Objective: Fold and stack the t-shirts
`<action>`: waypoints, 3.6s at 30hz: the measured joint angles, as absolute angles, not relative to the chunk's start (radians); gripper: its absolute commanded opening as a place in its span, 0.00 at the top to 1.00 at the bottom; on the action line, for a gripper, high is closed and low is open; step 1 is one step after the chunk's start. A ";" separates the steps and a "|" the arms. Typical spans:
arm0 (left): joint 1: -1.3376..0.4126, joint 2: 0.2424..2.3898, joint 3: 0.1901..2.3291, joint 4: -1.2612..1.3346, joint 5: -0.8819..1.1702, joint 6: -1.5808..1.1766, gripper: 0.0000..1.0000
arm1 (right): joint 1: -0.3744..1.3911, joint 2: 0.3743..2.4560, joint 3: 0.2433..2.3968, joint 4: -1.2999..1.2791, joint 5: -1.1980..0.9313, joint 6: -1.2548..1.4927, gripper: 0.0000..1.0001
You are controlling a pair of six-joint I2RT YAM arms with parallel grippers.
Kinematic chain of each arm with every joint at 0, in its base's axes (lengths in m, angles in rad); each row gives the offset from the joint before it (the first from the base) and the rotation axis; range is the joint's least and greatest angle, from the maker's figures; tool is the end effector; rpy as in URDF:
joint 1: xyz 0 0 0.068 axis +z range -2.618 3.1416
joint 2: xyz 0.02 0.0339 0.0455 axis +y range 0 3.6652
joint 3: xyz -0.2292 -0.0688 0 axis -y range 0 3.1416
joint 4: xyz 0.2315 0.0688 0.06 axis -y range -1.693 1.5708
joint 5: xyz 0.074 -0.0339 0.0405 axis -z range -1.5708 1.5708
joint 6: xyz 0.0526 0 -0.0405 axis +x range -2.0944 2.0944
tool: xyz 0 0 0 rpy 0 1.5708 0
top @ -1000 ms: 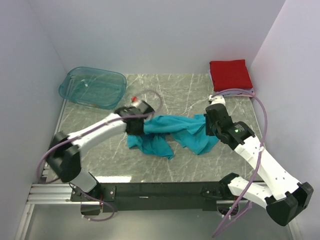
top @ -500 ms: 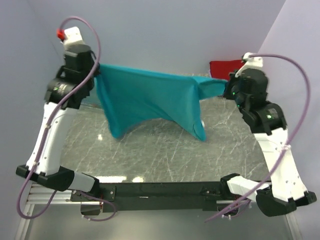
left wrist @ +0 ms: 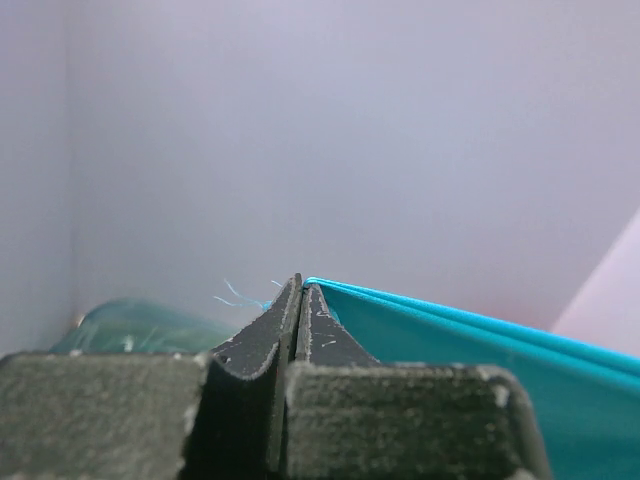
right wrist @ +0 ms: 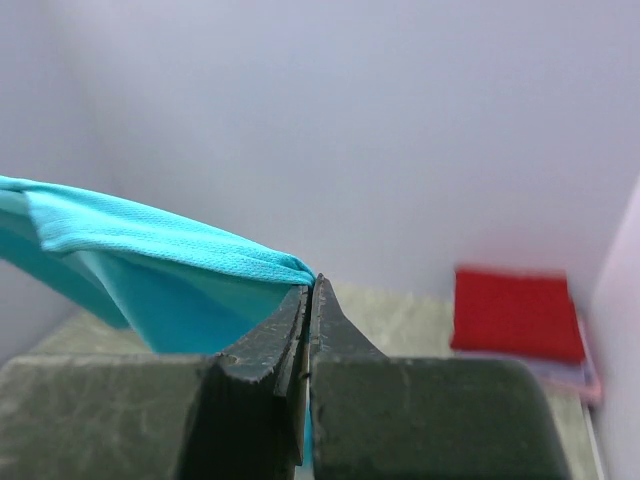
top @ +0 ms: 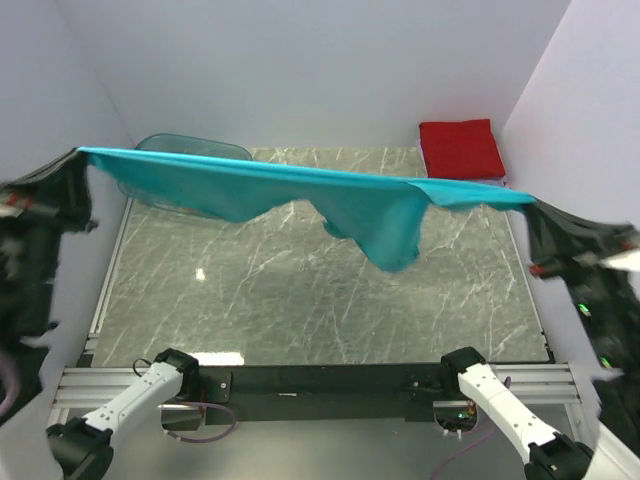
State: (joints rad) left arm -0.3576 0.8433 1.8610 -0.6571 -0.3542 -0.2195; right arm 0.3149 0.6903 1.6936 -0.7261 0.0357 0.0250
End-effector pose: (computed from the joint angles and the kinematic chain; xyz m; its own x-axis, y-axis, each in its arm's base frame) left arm 0.0565 -0.0017 0.5567 0.3173 -0.3366 -0.8866 0.0957 0.9415 -0.3232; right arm 0.0375 0.0102 0.5215 0.2532 0.1088 -0.9613 -0.2833 0.9584 0.0338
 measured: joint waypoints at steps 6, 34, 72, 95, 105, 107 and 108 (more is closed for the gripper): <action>-0.356 0.811 1.907 -0.668 -0.258 -0.169 0.99 | 0.309 0.669 1.793 -0.737 -0.019 -0.012 1.00; -0.304 1.769 1.280 -0.347 -0.271 -0.113 0.99 | 0.260 1.448 0.942 -0.123 0.204 -0.181 1.00; -0.207 1.771 1.417 -0.419 -0.266 -0.158 0.99 | 0.260 1.563 1.216 -0.429 0.254 0.012 1.00; -0.255 1.678 1.272 -0.544 -0.305 -0.250 0.99 | 0.358 1.337 1.153 -0.795 0.363 0.242 1.00; -0.266 1.668 1.224 -0.563 -0.324 -0.300 0.99 | 0.387 1.298 1.069 -0.872 0.302 0.290 1.00; -0.268 1.668 1.212 -0.564 -0.330 -0.307 0.99 | 0.394 1.299 1.055 -0.899 0.277 0.302 1.00; -0.270 1.668 1.208 -0.564 -0.333 -0.310 0.99 | 0.395 1.299 1.050 -0.907 0.266 0.307 1.00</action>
